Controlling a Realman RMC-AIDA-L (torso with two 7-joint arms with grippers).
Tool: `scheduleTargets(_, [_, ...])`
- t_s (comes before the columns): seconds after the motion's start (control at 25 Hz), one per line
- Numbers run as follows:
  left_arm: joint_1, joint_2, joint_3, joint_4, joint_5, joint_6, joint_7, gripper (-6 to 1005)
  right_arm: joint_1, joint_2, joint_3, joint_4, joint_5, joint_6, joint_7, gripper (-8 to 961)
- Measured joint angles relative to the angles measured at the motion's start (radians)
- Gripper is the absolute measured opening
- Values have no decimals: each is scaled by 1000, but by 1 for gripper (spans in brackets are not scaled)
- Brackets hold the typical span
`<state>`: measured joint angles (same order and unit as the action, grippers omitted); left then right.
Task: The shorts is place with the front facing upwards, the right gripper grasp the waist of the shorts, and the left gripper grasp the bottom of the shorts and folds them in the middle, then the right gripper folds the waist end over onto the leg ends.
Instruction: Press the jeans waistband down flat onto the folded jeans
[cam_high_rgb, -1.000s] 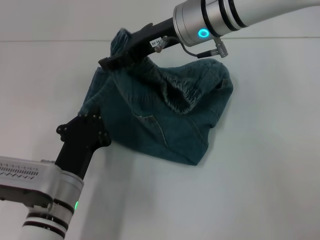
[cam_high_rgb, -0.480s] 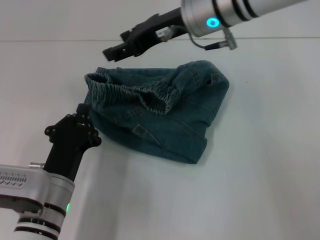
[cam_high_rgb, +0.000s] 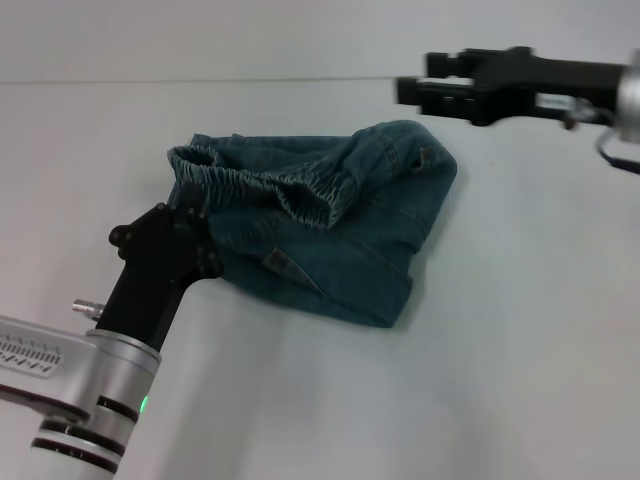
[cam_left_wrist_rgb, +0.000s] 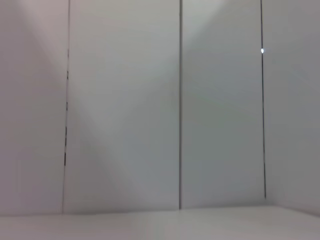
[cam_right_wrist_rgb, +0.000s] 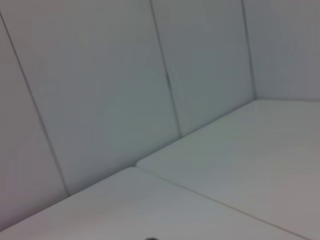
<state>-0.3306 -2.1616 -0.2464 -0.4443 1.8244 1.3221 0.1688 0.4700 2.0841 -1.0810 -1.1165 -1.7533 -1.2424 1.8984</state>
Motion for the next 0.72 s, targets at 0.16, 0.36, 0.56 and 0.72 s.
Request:
scheduleTargets(0.16, [-22,7,-7,23,8,7,-108,0,-89,2,38,68,39,-29,-132,669])
scheduleTargets(0.36, [-100,34,55,116,208,34,-339,0,-115,1,74,163,5,-30,-190,505])
scheduleTargets(0.56, [-202,46,113,220,396,45,-513,0,-138,1,175,178,3,-26,-201,472])
scheduleTargets(0.72, [-288,7,119,327,470,-20,-598,0,-153,0,290,206,4,-40,-221,474])
